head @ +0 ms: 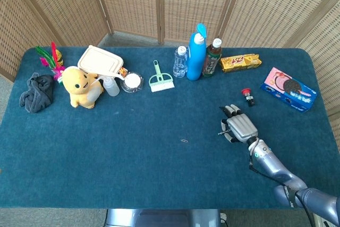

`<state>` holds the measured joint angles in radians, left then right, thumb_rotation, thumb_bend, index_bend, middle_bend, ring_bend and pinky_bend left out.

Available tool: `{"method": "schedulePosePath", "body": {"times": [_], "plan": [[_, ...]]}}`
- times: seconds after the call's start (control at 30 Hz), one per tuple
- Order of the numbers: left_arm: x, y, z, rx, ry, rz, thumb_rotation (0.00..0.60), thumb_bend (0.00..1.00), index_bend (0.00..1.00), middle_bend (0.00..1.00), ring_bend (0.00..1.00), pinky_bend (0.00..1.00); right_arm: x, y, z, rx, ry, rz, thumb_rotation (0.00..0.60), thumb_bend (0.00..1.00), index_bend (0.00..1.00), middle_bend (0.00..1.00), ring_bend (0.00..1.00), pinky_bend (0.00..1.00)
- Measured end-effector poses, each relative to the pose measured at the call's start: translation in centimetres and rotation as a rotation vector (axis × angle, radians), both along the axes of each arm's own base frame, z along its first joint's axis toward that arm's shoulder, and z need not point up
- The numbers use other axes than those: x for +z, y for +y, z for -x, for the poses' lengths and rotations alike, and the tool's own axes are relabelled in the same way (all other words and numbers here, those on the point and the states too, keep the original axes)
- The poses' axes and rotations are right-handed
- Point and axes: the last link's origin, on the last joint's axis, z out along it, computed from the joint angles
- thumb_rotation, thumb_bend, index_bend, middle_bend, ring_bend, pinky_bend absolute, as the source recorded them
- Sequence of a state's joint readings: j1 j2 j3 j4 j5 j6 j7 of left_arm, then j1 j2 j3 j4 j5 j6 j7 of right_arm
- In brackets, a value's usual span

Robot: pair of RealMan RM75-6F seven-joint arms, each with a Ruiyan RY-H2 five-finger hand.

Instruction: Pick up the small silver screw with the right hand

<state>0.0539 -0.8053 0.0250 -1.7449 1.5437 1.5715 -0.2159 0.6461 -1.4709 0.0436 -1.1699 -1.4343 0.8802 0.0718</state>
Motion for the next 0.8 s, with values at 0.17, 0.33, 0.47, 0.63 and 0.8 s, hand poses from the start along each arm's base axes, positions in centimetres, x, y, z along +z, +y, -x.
{"method": "schedulePosePath", "body": {"times": [0.17, 0.33, 0.47, 0.63, 0.8], "plan": [[0.0, 0.0, 0.0, 0.001, 0.000, 0.000, 0.600, 0.36, 0.00, 0.00, 0.00, 0.05, 0.2, 0.3, -0.4, 0.018, -0.019, 0.005, 0.600, 0.53, 0.63, 0.09, 0.00, 0.01], [-0.1, 0.0, 0.0, 0.000, 0.002, 0.003, 0.600, 0.36, 0.00, 0.00, 0.00, 0.05, 0.8, 0.7, -1.5, 0.047, -0.062, 0.010, 0.600, 0.53, 0.64, 0.09, 0.00, 0.01], [-0.1, 0.1, 0.0, 0.000, 0.001, 0.004, 0.600, 0.36, 0.00, 0.00, 0.00, 0.05, 1.2, 1.1, -2.6, 0.065, -0.100, 0.004, 0.600, 0.53, 0.64, 0.09, 0.00, 0.01], [-0.1, 0.0, -0.1, -0.003, -0.001, 0.004, 0.600, 0.36, 0.00, 0.00, 0.00, 0.05, 1.3, 1.7, -4.8, 0.058, -0.197, -0.037, 0.600, 0.53, 0.64, 0.10, 0.00, 0.01], [0.0, 0.0, 0.0, -0.003, -0.005, 0.003, 0.600, 0.36, 0.00, 0.00, 0.00, 0.05, 1.2, 2.2, -7.3, 0.036, -0.301, -0.099, 0.600, 0.53, 0.64, 0.10, 0.00, 0.01]]}}
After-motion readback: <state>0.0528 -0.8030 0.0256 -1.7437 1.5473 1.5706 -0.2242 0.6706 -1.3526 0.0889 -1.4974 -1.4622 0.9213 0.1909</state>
